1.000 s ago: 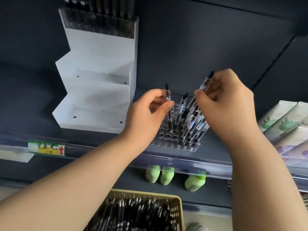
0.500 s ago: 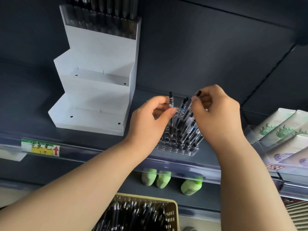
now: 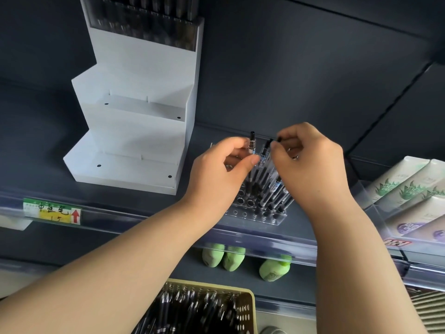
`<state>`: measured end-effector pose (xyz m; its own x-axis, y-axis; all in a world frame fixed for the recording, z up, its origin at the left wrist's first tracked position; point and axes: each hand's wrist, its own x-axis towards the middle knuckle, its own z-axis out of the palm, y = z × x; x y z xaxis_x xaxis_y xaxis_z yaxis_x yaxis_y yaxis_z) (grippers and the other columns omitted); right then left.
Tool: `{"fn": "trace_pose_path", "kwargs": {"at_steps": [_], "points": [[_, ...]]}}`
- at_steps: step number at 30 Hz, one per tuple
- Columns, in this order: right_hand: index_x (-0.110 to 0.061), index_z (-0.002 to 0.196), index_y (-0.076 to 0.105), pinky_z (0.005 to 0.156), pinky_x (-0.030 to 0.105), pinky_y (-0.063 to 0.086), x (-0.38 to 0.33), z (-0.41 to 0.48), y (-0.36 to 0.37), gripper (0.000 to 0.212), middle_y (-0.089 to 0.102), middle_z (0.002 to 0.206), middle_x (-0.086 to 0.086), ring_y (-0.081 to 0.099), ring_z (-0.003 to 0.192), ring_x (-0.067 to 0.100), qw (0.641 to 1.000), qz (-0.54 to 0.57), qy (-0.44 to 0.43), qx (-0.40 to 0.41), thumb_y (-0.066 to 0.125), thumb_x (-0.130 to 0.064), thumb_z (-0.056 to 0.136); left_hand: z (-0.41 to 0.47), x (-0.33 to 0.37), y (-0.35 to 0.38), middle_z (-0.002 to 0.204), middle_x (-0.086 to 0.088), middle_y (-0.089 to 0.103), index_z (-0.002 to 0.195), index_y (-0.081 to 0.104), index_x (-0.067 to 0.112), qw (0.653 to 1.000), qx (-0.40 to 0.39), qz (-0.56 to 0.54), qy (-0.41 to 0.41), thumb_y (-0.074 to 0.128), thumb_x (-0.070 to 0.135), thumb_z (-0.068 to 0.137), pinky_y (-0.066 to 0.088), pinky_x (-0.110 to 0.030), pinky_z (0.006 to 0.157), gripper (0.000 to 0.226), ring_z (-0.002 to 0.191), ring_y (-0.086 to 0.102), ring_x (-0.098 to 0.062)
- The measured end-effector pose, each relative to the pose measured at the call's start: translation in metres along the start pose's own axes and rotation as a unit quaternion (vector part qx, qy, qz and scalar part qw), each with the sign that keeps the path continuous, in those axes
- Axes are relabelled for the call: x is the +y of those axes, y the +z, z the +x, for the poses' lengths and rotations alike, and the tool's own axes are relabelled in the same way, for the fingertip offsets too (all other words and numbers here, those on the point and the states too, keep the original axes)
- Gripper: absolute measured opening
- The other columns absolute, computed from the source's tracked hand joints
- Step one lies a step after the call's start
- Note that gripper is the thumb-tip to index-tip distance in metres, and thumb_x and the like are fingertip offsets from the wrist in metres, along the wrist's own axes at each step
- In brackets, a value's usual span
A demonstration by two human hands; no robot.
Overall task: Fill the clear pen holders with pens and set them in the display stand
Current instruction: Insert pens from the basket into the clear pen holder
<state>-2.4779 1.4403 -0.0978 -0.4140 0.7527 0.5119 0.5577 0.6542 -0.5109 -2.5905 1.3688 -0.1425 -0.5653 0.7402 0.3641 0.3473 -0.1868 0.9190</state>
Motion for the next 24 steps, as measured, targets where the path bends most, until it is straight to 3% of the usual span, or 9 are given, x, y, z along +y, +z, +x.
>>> {"fn": "trace_pose_path", "kwargs": {"at_steps": [8,15,24], "points": [[-0.02,0.091,0.066,0.077,0.041,0.05,0.0055,-0.0006,0.0001,0.012,0.058,0.072,-0.015,0.06,0.081,0.023,0.999,-0.036,-0.004,-0.02,0.063,-0.012,0.082,-0.0009,-0.0001,-0.0009,0.079,0.02,0.063,0.097,0.064,0.026,1.0,-0.003,0.012,0.015,0.071,0.021,0.08,0.039,-0.002,0.065,0.018,0.074,0.058,0.009],[-0.028,0.078,0.067,0.076,0.042,0.05,-0.0003,-0.0013,-0.0038,0.006,0.056,0.068,-0.02,0.059,0.077,0.02,0.999,-0.032,-0.036,-0.011,0.065,-0.025,0.083,0.0,-0.0017,0.0004,0.079,0.02,0.065,0.095,0.063,0.03,1.0,-0.009,-0.001,0.018,0.072,0.021,0.079,0.043,-0.005,0.067,0.02,0.073,0.06,0.005],[-0.021,0.085,0.07,0.084,0.046,0.047,0.0026,-0.0019,0.0016,0.007,0.067,0.076,-0.007,0.062,0.084,0.024,0.999,-0.033,-0.007,-0.036,0.068,-0.017,0.081,0.0001,-0.0018,0.0008,0.075,0.022,0.064,0.091,0.058,0.037,1.0,-0.003,-0.002,0.028,0.075,0.022,0.076,0.042,-0.004,0.068,0.028,0.074,0.061,0.006]]}}
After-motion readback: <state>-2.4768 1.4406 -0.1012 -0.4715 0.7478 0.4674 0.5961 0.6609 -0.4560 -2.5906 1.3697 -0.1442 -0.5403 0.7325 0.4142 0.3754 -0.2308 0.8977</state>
